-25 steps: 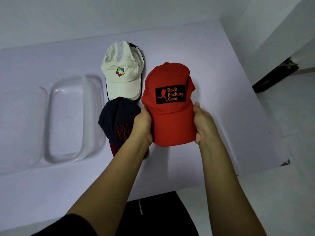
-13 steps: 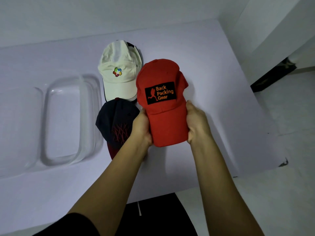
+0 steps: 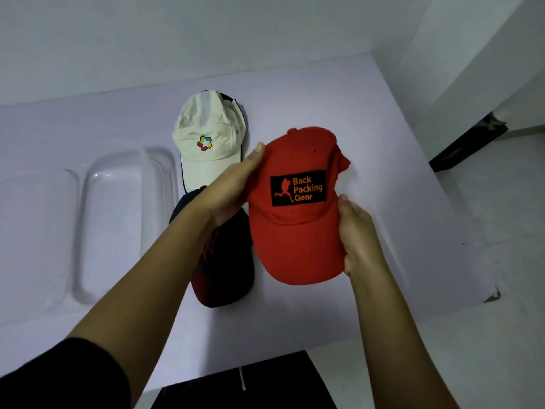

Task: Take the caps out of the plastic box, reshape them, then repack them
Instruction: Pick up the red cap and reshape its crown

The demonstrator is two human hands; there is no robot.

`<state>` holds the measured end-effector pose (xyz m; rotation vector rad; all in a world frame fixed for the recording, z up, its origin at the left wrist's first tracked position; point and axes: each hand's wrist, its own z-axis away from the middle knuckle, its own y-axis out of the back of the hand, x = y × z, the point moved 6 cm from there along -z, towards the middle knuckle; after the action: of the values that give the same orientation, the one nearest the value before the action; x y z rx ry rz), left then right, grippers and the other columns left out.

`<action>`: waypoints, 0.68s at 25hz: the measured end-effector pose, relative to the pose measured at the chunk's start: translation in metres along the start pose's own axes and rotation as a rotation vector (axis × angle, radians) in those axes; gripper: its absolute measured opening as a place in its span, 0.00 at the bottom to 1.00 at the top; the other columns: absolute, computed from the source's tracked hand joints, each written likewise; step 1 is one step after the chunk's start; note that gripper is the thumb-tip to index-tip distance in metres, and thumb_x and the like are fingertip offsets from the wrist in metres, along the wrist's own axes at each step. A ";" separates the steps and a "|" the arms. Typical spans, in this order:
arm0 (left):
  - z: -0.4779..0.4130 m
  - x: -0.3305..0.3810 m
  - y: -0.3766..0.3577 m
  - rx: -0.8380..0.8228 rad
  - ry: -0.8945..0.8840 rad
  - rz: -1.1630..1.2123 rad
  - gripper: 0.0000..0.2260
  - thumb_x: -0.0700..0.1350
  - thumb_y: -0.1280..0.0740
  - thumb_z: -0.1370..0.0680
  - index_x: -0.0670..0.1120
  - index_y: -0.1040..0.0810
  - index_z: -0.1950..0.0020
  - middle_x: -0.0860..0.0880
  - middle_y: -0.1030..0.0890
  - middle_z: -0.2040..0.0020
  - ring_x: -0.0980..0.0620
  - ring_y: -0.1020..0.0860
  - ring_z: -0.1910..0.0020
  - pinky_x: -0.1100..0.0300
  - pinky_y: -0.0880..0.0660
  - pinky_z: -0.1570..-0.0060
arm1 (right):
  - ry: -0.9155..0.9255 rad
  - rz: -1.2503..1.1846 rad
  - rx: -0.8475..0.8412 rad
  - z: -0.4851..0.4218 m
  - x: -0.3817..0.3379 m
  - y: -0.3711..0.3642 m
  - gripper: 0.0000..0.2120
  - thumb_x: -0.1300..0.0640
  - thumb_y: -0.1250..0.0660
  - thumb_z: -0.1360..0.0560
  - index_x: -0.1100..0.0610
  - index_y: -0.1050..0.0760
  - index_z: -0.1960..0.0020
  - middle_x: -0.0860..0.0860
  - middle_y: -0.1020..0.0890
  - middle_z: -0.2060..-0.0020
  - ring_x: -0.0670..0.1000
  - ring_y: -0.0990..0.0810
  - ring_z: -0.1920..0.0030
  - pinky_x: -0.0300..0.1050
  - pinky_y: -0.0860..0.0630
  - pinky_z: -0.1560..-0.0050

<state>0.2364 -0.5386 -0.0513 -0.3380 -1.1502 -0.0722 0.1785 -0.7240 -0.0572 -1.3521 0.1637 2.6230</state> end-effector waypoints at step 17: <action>-0.021 -0.033 -0.007 -0.059 0.143 -0.042 0.09 0.46 0.34 0.23 0.42 0.20 0.48 0.45 0.16 0.53 0.52 0.18 0.55 0.61 0.21 0.49 | 0.150 0.172 -0.725 -0.063 -0.021 -0.005 0.12 0.53 0.28 0.36 0.54 0.17 0.54 0.49 0.13 0.58 0.48 0.16 0.55 0.39 0.20 0.54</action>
<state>0.2392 -0.5550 -0.0875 -0.3548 -1.0147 -0.1652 0.2418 -0.7326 -0.0768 -1.8006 -0.7559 2.8434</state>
